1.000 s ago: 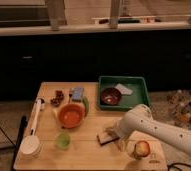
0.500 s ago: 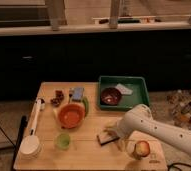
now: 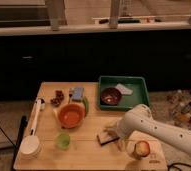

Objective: Wipe red bowl with eraser

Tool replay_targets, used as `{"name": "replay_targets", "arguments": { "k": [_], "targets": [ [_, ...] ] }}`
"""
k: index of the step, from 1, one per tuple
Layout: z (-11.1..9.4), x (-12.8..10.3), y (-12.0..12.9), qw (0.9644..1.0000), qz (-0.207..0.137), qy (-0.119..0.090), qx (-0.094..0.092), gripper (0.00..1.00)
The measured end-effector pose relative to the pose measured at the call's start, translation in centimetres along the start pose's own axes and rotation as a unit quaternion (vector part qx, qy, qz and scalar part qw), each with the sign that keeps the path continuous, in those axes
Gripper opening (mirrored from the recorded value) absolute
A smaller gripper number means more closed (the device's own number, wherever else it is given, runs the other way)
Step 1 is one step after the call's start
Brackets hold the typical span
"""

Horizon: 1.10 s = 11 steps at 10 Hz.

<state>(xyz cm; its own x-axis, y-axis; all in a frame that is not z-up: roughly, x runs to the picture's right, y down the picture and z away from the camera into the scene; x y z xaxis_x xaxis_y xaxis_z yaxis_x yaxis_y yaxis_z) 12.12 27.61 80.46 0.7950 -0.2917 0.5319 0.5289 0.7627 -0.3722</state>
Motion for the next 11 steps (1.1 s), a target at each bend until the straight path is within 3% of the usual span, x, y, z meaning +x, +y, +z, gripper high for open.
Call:
{"name": "replay_targets", "arguments": {
  "k": [1,3,5,7,10,11],
  "targets": [
    [0.00,0.00,0.00,1.0000,0.000,0.000,0.000,0.78],
    [0.00,0.00,0.00,1.0000,0.000,0.000,0.000,0.58],
    [-0.11,0.07,0.04,1.0000,0.001,0.000,0.001,0.45],
    [-0.48,0.10,0.10,1.0000,0.001,0.001,0.000,0.51],
    [-0.66,0.03,0.05,1.0000,0.000,0.000,0.000,0.79],
    [-0.73,-0.22,-0.20,1.0000,-0.004,0.001,-0.004,0.80]
  ]
}}
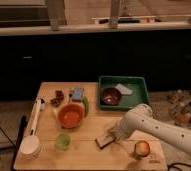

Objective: Wipe red bowl with eraser

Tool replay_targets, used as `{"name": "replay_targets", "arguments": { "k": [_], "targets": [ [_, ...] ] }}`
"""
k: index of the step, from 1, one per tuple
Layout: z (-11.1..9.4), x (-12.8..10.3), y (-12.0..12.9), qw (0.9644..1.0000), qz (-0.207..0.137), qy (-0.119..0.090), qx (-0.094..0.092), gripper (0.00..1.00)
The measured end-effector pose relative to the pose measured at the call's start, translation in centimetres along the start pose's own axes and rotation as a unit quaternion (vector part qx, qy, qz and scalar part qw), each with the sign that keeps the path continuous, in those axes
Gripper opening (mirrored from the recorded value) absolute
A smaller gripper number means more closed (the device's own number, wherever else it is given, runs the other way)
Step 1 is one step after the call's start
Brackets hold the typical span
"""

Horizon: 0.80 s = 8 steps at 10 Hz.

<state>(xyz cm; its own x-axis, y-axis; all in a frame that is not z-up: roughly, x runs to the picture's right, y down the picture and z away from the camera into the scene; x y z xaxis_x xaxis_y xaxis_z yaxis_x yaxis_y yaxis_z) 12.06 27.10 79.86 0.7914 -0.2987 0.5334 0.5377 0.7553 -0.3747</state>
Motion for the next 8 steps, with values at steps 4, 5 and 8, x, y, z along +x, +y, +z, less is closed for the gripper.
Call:
{"name": "replay_targets", "arguments": {
  "k": [4,5,8],
  "targets": [
    [0.2,-3.5,-3.4,0.9989,-0.030,0.002,-0.036,0.80],
    [0.2,-3.8,-3.7,0.9983,-0.035,0.003,-0.046,0.80],
    [0.2,-3.7,-3.9,0.9980,-0.028,0.008,-0.055,0.63]
  ]
}}
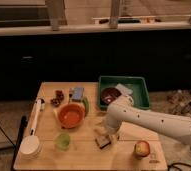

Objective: Wipe red bowl with eraser

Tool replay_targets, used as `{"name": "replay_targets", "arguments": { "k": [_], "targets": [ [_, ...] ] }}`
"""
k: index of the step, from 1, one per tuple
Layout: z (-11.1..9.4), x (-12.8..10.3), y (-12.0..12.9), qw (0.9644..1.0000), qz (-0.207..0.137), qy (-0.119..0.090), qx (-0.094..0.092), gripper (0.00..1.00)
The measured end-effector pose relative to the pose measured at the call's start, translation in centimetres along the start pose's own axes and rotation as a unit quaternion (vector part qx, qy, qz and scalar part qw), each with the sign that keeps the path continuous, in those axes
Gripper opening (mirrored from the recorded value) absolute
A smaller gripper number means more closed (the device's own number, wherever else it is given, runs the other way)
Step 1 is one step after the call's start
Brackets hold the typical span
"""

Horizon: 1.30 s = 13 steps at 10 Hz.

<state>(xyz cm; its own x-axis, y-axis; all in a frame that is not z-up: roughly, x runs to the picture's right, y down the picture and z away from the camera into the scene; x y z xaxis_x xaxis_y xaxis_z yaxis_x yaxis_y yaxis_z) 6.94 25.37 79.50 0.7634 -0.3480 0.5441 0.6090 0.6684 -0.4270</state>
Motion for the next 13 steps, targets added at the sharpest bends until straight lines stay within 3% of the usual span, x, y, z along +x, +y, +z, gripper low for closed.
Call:
{"name": "replay_targets", "arguments": {
  "k": [5,6,7,13],
  "targets": [
    [0.7,0.7,0.5,0.9996,0.027,-0.002,0.004,0.11],
    [0.7,0.9,0.7,0.9996,0.029,-0.001,0.004,0.04],
    [0.7,1.1,0.9,0.9995,0.031,0.000,0.002,0.00],
    [0.9,1.4,1.3,0.9994,0.035,-0.001,-0.003,0.00]
  ]
}}
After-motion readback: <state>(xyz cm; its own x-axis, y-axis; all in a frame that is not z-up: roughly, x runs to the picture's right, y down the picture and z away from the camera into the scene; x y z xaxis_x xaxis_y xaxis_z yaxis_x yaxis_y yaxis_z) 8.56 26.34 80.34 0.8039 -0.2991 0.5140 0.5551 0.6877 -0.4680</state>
